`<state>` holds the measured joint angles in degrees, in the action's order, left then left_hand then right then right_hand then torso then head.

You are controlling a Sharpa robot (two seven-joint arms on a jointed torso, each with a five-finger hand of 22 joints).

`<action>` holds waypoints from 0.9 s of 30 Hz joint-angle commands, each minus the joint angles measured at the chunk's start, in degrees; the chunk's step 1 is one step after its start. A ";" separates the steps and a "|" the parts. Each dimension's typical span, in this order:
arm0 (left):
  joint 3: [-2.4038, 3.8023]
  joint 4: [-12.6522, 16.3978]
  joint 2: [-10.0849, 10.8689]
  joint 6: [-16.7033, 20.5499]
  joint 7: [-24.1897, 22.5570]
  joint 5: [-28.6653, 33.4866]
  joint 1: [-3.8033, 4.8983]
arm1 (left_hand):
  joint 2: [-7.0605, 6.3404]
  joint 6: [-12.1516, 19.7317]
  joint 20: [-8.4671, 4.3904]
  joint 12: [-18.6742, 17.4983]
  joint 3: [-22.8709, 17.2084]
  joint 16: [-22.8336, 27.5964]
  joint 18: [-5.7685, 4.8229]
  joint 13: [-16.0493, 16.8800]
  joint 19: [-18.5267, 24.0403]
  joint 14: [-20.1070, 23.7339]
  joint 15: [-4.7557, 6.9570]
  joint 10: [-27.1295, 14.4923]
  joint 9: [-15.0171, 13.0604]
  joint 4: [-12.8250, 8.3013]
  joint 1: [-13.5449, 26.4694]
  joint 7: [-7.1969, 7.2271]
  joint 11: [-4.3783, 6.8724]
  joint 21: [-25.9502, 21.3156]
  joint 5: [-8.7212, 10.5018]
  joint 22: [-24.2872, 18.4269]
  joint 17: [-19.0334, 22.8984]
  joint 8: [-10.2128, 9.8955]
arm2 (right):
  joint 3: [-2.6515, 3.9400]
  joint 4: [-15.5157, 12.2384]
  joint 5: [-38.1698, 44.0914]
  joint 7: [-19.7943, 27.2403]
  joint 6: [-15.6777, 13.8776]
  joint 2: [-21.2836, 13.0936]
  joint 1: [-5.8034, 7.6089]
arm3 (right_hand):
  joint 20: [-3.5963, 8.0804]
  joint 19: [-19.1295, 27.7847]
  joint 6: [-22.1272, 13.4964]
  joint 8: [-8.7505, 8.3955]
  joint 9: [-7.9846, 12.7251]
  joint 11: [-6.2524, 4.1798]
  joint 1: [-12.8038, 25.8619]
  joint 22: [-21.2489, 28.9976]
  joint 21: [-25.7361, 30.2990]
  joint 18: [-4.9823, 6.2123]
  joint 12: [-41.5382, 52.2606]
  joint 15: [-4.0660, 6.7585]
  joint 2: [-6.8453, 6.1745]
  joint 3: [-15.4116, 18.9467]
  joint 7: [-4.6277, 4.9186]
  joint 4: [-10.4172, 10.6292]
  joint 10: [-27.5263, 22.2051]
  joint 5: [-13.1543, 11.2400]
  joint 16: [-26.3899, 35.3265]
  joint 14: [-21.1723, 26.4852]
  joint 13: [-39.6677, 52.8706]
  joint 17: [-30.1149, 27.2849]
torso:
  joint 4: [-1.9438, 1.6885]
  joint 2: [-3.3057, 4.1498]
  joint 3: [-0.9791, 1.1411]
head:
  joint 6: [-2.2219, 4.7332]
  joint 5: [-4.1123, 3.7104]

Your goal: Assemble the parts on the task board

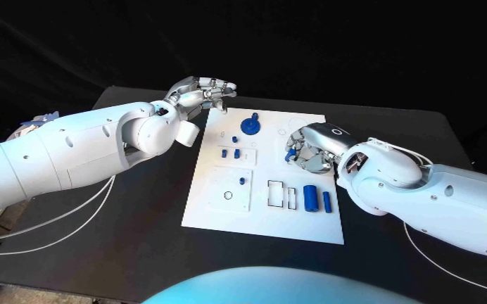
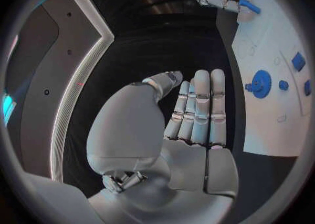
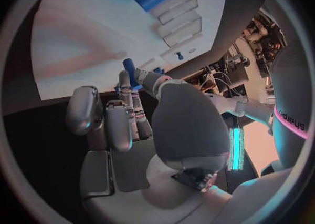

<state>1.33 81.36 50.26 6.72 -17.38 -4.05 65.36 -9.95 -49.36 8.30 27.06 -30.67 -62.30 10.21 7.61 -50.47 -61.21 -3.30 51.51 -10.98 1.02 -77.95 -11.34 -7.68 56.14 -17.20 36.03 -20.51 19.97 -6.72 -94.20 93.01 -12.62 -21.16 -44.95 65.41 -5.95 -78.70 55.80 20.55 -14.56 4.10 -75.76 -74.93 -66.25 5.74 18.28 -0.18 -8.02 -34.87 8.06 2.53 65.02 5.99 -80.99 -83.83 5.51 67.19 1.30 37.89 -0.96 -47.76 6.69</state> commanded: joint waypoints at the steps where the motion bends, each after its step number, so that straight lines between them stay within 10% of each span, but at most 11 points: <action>1: 0.03 -0.04 -0.18 -0.93 -0.25 -0.13 -0.01 | -0.06 0.51 0.29 -0.11 -0.11 0.38 0.34 -0.06 -0.08 0.31 0.10 -0.37 -0.08 -0.21 0.61 -0.01 -0.07 -0.35 -0.23 -0.07 0.07 0.32 | 0.31 -2.08 0.22 -0.18 -3.40 -0.54 0.47 | 0.09 -0.42 0.54 0.35 -0.37 0.04 0.07 -3.49 -0.24 -0.68 -0.34 0.39 0.45 -0.21 0.05 0.01 0.50 0.12 -0.29 -1.66 0.05 0.12 | 0.00 -0.04 0.03 | 0.07 0.15; 12: 0.03 -0.38 -0.71 -1.06 -0.32 -0.13 -0.18 | 0.02 0.55 0.31 -0.02 -0.12 0.37 0.35 -0.09 -0.11 0.30 0.10 -0.39 -0.12 -0.21 0.62 -0.01 -0.06 -0.40 -0.23 -0.11 0.10 0.41 | 0.59 -6.79 -2.44 1.46 -4.10 3.47 -0.25 | 0.14 -0.56 0.65 0.49 -0.49 -0.01 0.15 -3.64 -0.50 -0.73 -0.40 0.44 0.50 -0.26 -0.01 0.00 0.64 0.17 -0.28 -1.66 0.06 0.06 | -0.04 0.02 0.00 | 0.31 1.14; 27: 0.03 -0.59 -1.59 -1.35 -0.24 -0.13 -0.24 | 0.04 0.56 0.31 0.00 -0.11 0.37 0.35 -0.11 -0.11 0.30 0.09 -0.42 -0.13 -0.20 0.65 -0.01 -0.07 -0.43 -0.23 -0.13 0.11 0.45 | -0.49 -4.65 -3.46 3.77 -2.41 11.37 -4.78 | 0.20 -0.42 0.56 0.55 -0.59 -0.04 0.11 -3.51 -0.16 -0.66 -0.53 0.49 0.60 -0.40 0.01 -0.15 0.69 0.48 -0.25 -1.66 0.07 0.00 | 0.04 0.19 -0.06 | 0.03 2.32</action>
<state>1.33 80.70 48.84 6.49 -17.36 -4.05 65.09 -9.95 -49.36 8.30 27.06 -30.67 -62.30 10.22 7.55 -50.47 -61.21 -3.29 51.51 -11.03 1.02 -77.95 -11.34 -7.68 55.93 -17.21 35.97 -20.47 20.18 -7.20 -99.15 89.92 -10.16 -24.53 -33.77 60.84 -5.75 -78.89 56.17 20.79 -14.57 4.10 -75.70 -74.91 -66.56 5.74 18.05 0.02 -8.00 -35.03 8.07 2.36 65.42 6.21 -80.98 -84.03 5.49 67.21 1.24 38.03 -1.03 -47.64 8.82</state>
